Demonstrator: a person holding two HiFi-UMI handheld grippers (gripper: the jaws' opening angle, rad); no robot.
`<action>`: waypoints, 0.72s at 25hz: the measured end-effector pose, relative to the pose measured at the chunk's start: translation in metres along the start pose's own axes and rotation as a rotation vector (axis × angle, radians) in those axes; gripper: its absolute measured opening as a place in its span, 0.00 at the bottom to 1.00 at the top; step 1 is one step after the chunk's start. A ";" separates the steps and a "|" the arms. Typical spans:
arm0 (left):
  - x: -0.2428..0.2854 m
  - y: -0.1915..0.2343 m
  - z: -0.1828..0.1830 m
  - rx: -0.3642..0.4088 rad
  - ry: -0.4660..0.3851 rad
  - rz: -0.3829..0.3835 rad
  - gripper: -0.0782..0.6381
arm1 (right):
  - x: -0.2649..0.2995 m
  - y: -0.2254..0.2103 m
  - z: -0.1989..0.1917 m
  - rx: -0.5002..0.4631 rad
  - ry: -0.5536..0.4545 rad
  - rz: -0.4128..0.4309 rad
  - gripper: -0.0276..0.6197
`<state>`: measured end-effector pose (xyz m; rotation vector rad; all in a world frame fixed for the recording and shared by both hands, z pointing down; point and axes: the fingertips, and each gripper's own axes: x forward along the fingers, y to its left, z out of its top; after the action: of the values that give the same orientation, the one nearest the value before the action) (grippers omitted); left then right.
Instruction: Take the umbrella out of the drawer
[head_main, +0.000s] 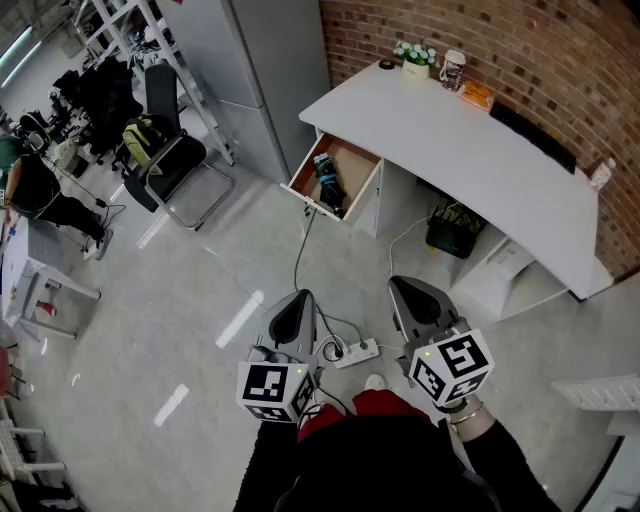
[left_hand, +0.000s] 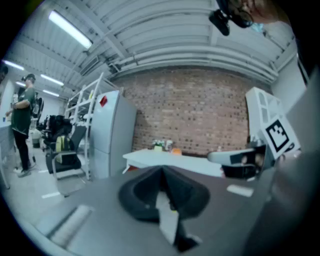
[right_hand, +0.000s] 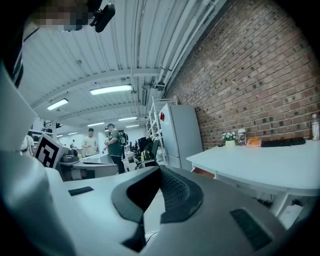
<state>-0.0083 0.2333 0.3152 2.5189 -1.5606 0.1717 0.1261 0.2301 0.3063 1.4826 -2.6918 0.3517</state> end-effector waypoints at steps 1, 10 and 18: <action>0.003 -0.002 0.001 0.002 0.001 0.001 0.11 | 0.000 -0.003 0.001 0.002 -0.002 0.002 0.05; 0.021 -0.020 0.002 -0.002 0.010 0.017 0.11 | -0.006 -0.030 -0.003 0.062 0.003 0.058 0.05; 0.038 -0.018 0.009 0.018 0.028 0.040 0.11 | -0.005 -0.043 -0.002 0.057 0.026 0.058 0.05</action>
<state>0.0252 0.2063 0.3116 2.4891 -1.6063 0.2260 0.1642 0.2126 0.3147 1.4064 -2.7307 0.4508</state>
